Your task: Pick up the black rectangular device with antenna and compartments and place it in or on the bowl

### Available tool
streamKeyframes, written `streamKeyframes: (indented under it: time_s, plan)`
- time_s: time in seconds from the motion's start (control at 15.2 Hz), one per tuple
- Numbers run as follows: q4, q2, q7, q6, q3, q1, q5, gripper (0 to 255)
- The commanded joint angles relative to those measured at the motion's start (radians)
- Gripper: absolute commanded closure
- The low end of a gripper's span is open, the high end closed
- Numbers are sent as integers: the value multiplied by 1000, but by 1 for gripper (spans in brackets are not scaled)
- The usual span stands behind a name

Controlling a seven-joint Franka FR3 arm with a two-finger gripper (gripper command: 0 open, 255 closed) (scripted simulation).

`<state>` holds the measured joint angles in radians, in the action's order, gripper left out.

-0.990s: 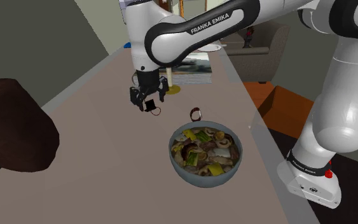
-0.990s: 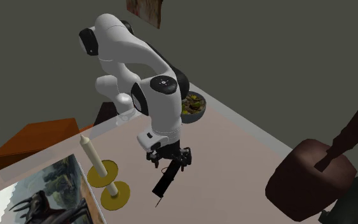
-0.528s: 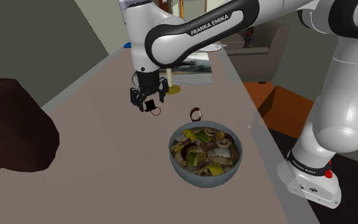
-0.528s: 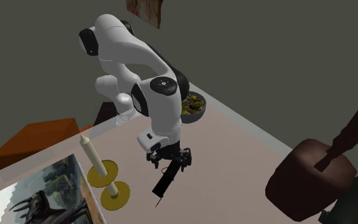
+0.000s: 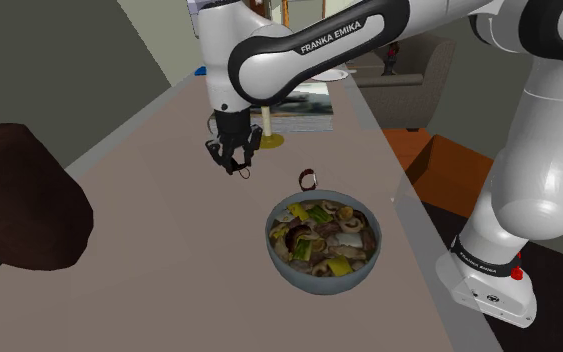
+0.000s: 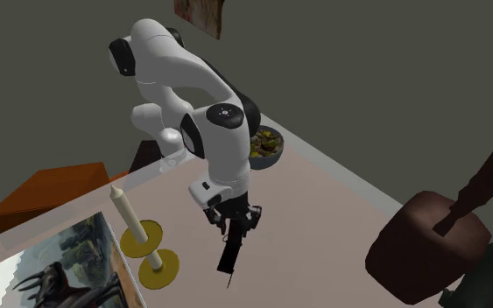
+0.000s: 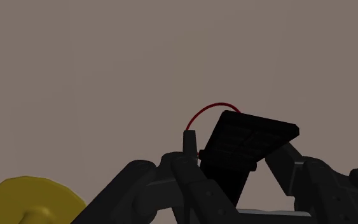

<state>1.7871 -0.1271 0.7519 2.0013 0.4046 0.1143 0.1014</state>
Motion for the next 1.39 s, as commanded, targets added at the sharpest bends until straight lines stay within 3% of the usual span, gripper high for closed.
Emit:
streamKeyframes:
  time_s: [0.0,1.32]
  plan:
    - [6,-2,0,-1,-1,0,0,255]
    - [-256,-6,-12,-260,5,7,-5,255]
